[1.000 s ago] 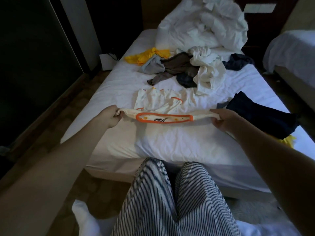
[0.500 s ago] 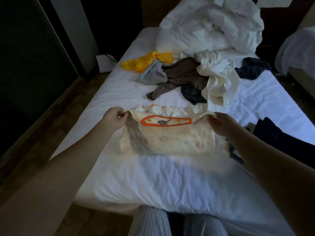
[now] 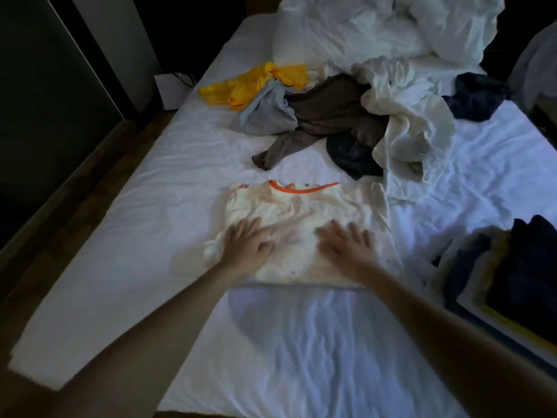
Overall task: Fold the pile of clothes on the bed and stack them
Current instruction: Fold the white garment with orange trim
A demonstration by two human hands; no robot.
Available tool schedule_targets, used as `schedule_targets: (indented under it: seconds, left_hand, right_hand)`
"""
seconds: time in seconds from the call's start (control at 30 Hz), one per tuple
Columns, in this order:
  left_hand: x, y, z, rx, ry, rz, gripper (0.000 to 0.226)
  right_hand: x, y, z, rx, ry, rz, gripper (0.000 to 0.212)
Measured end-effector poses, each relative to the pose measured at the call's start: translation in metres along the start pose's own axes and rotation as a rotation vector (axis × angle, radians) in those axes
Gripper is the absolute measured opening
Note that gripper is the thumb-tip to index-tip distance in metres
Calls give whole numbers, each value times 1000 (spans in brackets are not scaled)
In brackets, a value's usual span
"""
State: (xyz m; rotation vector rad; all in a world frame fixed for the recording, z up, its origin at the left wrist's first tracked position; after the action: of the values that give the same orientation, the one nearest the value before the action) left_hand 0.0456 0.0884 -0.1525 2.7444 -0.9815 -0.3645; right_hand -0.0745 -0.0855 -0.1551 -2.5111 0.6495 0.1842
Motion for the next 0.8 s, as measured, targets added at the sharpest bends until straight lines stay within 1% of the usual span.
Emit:
schedule_targets:
  seconds: [0.03, 0.07, 0.13, 0.2, 0.27, 0.3, 0.33, 0.37, 0.4, 0.43, 0.53, 0.6, 0.63, 0.7, 0.8]
  left_hand:
    - [-5, -4, 12, 144, -11, -4, 83]
    - [-6, -11, 20, 189, -8, -31, 86]
    - [-2, -19, 18, 149, 10, -65, 84]
    - [-2, -24, 1, 96, 125, -138, 81]
    - [-12, -44, -13, 52, 254, -391, 61]
    - [-21, -56, -13, -17, 258, -544, 58]
    - [-31, -64, -10, -82, 226, -660, 63]
    - [-38, -69, -8, -125, 191, -722, 69]
    - [-43, -72, -7, -173, 169, -745, 73]
    - [-44, -74, -6, -249, 142, -748, 72]
    - [-45, -79, -4, -594, 89, -706, 56]
    - [-54, -75, 2, -842, 49, -695, 46]
    - [-62, -73, 3, -923, 25, -700, 42]
    - [-78, -74, 5, -962, -52, -703, 36]
    - [-114, -77, 17, -927, -272, -712, 36]
  right_hand:
    - [-4, 2, 16, -65, -50, 2, 49]
    - [-9, 4, 23, -78, -56, 11, 51]
    - [-14, 9, 23, -68, -5, 22, 52]
    - [-19, 15, 10, -4, 128, 63, 54]
    - [-35, 29, -9, 114, 381, 203, 54]
    - [-47, 39, -15, 188, 487, 299, 54]
    - [-58, 51, -17, 269, 542, 400, 54]
    - [-68, 60, -15, 344, 562, 488, 54]
    - [-74, 67, -13, 413, 567, 547, 54]
    - [-78, 70, -12, 477, 568, 564, 53]
    - [-78, 69, -12, 756, 595, 484, 46]
    - [-84, 71, -17, 955, 639, 487, 42]
    - [-89, 72, -21, 1029, 653, 509, 42]
    - [-102, 74, -25, 1105, 649, 527, 41]
    - [-133, 73, -30, 1080, 637, 526, 37]
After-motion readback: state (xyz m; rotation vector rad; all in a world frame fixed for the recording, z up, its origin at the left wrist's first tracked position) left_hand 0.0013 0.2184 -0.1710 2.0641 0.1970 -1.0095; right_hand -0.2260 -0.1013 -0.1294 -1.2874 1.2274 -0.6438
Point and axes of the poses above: each hand's wrist, its own x-axis towards the middle knuckle, its own z-axis out of the palm, y = z × x, the point moved 8 cm from there along x, towards the middle knuckle, and after that the axes turned 9 degrees about x, right-handed, at the moved point
